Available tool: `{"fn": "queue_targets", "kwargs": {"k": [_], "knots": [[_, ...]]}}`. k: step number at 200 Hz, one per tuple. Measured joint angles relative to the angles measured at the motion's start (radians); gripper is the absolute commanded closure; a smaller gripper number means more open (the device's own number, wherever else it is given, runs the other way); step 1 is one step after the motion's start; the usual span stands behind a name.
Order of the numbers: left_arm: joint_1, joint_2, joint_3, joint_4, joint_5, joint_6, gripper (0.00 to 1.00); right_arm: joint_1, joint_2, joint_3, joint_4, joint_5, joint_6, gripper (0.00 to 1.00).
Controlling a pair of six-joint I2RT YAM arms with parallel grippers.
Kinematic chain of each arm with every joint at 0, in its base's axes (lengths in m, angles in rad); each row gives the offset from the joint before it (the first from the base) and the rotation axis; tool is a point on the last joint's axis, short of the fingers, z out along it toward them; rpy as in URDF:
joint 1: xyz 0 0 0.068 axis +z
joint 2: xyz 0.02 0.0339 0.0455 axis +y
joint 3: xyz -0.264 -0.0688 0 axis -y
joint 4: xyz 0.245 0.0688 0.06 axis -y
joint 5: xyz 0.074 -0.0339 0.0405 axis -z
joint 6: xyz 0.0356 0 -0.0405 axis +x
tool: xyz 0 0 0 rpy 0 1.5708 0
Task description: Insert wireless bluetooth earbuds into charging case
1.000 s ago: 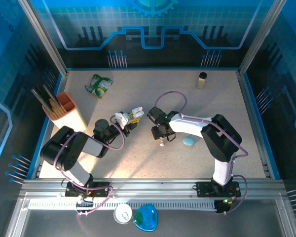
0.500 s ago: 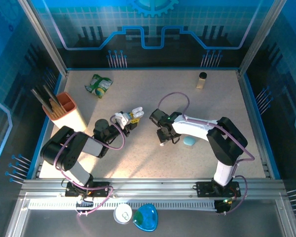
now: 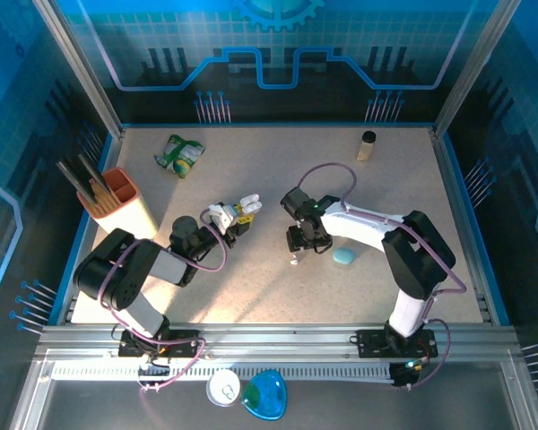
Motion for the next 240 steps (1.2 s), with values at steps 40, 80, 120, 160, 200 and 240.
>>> {"fn": "queue_targets", "kwargs": {"k": [40,80,120,160,200,240], "knots": [[0.0,0.0,0.0,0.0,0.0,0.0,1.0,-0.002,0.091,0.05,0.01,-0.034,0.009,0.53],[0.0,0.0,0.0,0.0,0.0,0.0,1.0,-0.001,0.11,0.066,-0.001,-0.032,0.007,0.67],[0.0,0.0,0.0,0.0,0.004,0.0,1.0,-0.001,0.11,0.066,-0.007,-0.031,0.01,0.74],[0.0,0.0,0.0,0.0,0.005,0.0,1.0,-0.002,0.105,0.06,0.007,-0.031,0.015,0.75],[-0.003,0.0,0.0,0.0,0.015,0.0,1.0,-0.011,0.017,-0.031,0.084,-0.032,0.031,0.75],[-0.039,0.0,0.003,-0.007,0.014,-0.001,1.0,-0.031,-0.133,-0.181,0.251,-0.027,0.037,0.74]]}}
